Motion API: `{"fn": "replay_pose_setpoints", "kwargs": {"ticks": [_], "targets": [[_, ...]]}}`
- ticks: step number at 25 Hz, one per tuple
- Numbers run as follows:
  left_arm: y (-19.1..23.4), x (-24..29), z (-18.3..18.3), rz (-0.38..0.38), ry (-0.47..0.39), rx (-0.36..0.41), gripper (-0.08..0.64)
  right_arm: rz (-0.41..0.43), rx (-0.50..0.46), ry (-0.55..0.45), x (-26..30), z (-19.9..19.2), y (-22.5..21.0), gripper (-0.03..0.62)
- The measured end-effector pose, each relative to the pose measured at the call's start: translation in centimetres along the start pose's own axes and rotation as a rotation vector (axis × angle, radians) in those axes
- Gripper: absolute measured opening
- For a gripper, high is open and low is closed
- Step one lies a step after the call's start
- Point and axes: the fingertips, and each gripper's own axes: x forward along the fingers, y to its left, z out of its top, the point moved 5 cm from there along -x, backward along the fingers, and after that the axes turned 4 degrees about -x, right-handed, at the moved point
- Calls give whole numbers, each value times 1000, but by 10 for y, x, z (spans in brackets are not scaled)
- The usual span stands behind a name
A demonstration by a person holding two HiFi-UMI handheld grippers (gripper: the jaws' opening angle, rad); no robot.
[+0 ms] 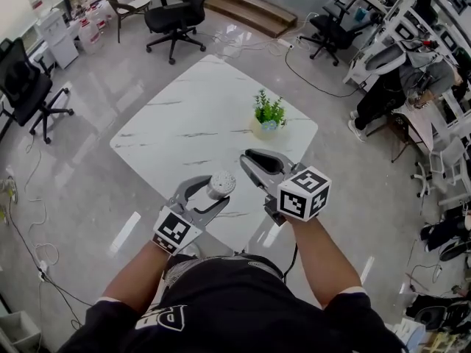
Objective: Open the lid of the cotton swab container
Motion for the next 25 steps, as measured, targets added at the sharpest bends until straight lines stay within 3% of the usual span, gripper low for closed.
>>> {"fn": "replay_pose_setpoints", "kwargs": {"ticks": [9,15,25], "targets": [[27,-16,11,116,-51,-26,298,-88,-103,-63,-22,8,7,49],[38,-24,15,168,-79,-56,298,-138,-78,-73,-42,-7,0,49],[38,-37,35,179,-97,-48,298,-213,-47,-45,-62,-34,-5,29]]}}
